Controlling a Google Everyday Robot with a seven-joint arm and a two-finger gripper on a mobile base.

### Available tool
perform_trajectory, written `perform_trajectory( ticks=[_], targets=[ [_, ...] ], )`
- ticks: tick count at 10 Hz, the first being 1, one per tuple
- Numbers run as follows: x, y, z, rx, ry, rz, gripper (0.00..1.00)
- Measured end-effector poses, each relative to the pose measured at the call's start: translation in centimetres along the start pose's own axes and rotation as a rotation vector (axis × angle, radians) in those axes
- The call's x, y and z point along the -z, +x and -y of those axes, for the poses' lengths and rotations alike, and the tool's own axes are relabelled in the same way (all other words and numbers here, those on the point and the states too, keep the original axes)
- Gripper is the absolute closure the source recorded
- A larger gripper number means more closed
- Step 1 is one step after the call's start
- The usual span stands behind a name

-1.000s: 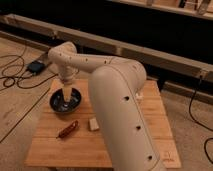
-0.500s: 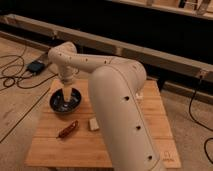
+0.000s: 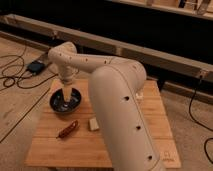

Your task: Place the ceramic cup in the ceramic bowl

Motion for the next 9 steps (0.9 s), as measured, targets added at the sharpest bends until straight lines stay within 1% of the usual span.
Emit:
perform_trajectory(
  ticks=[2,3,5,6,8,9],
  targets=[
    [-0.1,0.2,0.0,0.000,-0.005,0.001,0.20],
    [-0.1,1.1,0.2,-0.004,-0.009,-0.001,0.20],
    [0.0,4.8,0.2,-0.023,-0.015,-0.020,0.20],
    [0.1,6.2,-0.2,-0.034,-0.016,-0.024,0.20],
    [0.6,9.7,-1.5,-0.081,-0.012,-0.033,0.20],
    [1.1,11.2,-2.7,-0.107,-0.010,-0.031,0.20]
  ],
)
